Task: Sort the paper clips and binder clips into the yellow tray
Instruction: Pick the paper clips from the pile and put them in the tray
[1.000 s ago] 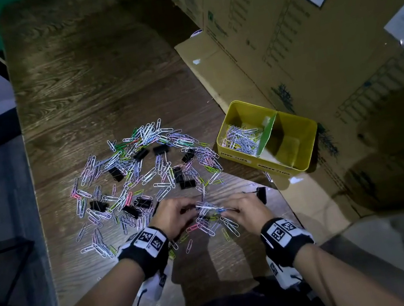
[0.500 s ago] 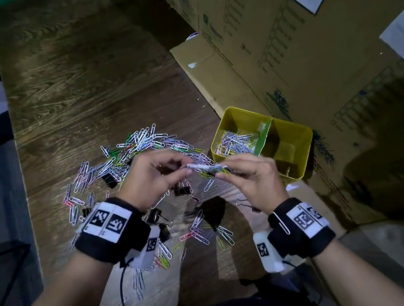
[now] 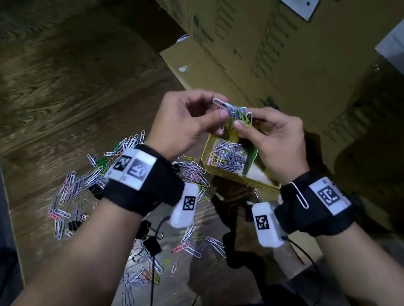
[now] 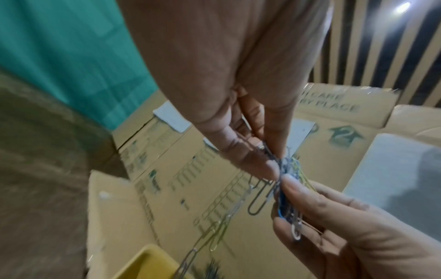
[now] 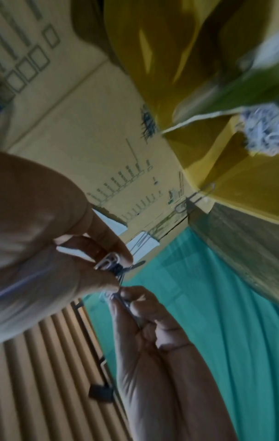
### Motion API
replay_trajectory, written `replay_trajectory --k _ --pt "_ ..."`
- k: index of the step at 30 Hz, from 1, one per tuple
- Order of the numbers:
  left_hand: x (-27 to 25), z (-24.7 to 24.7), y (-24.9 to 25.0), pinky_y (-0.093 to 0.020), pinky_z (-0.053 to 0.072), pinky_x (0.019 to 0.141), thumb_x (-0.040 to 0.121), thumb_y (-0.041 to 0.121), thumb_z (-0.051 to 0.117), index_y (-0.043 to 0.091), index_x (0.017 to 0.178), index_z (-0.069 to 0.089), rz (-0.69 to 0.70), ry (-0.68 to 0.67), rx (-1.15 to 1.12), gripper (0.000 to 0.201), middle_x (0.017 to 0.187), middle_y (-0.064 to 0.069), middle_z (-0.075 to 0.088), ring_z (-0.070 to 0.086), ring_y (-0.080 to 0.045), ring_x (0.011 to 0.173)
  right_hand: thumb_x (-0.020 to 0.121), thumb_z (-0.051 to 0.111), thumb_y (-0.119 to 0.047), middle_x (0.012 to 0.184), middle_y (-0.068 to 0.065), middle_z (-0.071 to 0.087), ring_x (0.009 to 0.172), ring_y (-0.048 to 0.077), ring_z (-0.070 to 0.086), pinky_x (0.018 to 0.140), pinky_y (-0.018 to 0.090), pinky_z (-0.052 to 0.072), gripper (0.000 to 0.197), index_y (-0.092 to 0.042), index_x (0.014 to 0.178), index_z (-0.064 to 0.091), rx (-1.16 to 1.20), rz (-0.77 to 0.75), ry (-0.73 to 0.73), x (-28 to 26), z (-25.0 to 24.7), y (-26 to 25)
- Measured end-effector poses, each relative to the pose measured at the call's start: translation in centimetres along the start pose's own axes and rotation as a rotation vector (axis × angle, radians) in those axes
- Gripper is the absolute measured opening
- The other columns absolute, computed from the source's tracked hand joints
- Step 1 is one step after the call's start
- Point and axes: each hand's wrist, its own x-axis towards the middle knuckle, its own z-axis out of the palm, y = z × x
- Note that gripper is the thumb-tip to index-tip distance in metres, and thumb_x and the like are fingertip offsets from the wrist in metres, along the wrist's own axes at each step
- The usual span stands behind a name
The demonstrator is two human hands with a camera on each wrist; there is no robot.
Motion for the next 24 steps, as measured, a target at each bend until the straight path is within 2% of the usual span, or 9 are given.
replay_trajectory --k 3,6,8,12,15,17,19,21,24 --pt "1.6 0.9 -3.6 -0.024 0.057 0.055 0.079 -0.009 0.064 -0.001 0.090 0.065 -0.158 0.016 -0.002 0.014 0.065 -0.005 0.064 0.060 -0.011 0.052 0.076 0.078 -0.014 0.088 0.002 0.073 0.079 0.021 0.070 0.080 0.048 0.057 0.019 -0.028 0.088 0.073 -0.084 0.203 0.032 0.5 -0.2 3.3" --pt "2.4 1.4 -7.2 -0.029 0.057 0.060 0.081 -0.001 0.066 0.007 0.083 0.065 -0.335 0.002 0.114 0.008 0.064 -0.004 0.065 0.062 -0.012 0.051 0.077 0.078 -0.018 0.088 0.000 0.073 0.081 0.015 0.069 0.084 0.039 0.057 0.020 -0.017 0.097 0.074 -0.320 0.307 -0.008 0.9 -0.3 5.6" --pt "2.7 1.7 -9.1 -0.038 0.058 0.073 0.082 0.011 0.068 0.011 0.085 0.069 -0.395 -0.059 0.358 0.003 0.074 -0.007 0.069 0.067 -0.019 0.063 0.080 0.075 -0.016 0.096 0.004 0.073 0.086 0.013 0.068 0.088 0.031 0.054 0.025 -0.011 0.105 0.072 -0.497 0.330 -0.109 1.1 0.0 6.3" --pt "2.5 2.0 -10.2 -0.032 0.051 0.089 0.087 0.020 0.057 0.025 0.113 0.066 -0.339 -0.211 0.790 0.028 0.105 -0.006 0.071 0.065 -0.023 0.093 0.086 0.067 -0.012 0.110 0.007 0.071 0.107 0.020 0.064 0.099 0.035 0.048 0.036 -0.012 0.122 0.063 -0.654 0.347 -0.272 1.5 0.7 6.8" --pt "1.9 0.8 -9.9 -0.036 0.058 0.074 0.090 0.007 0.050 0.019 0.112 0.066 -0.330 -0.127 0.629 0.030 0.092 -0.006 0.073 0.070 -0.025 0.077 0.088 0.064 -0.010 0.119 0.006 0.067 0.111 0.019 0.062 0.102 0.033 0.045 0.044 -0.018 0.130 0.056 -0.677 0.318 -0.366 1.4 0.7 6.9" --pt "1.6 -0.3 -10.0 -0.026 0.055 0.055 0.087 -0.004 0.044 0.013 0.092 0.070 -0.321 0.038 0.468 0.031 0.068 -0.005 0.070 0.067 -0.016 0.054 0.088 0.062 -0.009 0.119 0.007 0.065 0.108 0.019 0.062 0.101 0.034 0.046 0.043 -0.018 0.130 0.057 -0.676 0.238 -0.409 0.9 0.4 6.8" --pt "1.6 -1.4 -10.5 -0.018 0.049 0.050 0.085 -0.007 0.041 0.015 0.081 0.067 -0.288 0.196 0.497 0.034 0.063 -0.007 0.066 0.060 -0.007 0.046 0.088 0.061 -0.008 0.113 0.006 0.065 0.102 0.018 0.062 0.097 0.036 0.048 0.037 -0.016 0.124 0.061 -0.672 0.142 -0.417 0.0 0.1 6.8" --pt "1.6 -2.2 -12.0 -0.022 0.053 0.070 0.083 -0.006 0.042 0.013 0.090 0.070 -0.272 0.255 0.643 0.034 0.078 -0.008 0.070 0.065 -0.012 0.067 0.086 0.065 -0.013 0.104 0.003 0.067 0.095 0.016 0.062 0.091 0.037 0.050 0.028 -0.015 0.114 0.067 -0.655 0.057 -0.439 -1.0 -0.2 6.9" --pt "1.1 -1.9 -15.0 -0.035 0.045 0.099 0.076 -0.008 0.044 0.012 0.119 0.061 -0.281 0.027 0.908 0.050 0.120 -0.010 0.064 0.059 -0.024 0.110 0.083 0.070 -0.028 0.108 0.000 0.066 0.098 0.017 0.060 0.092 0.035 0.045 0.031 -0.021 0.113 0.067 -0.795 0.016 -0.624 -2.4 -0.2 7.1"
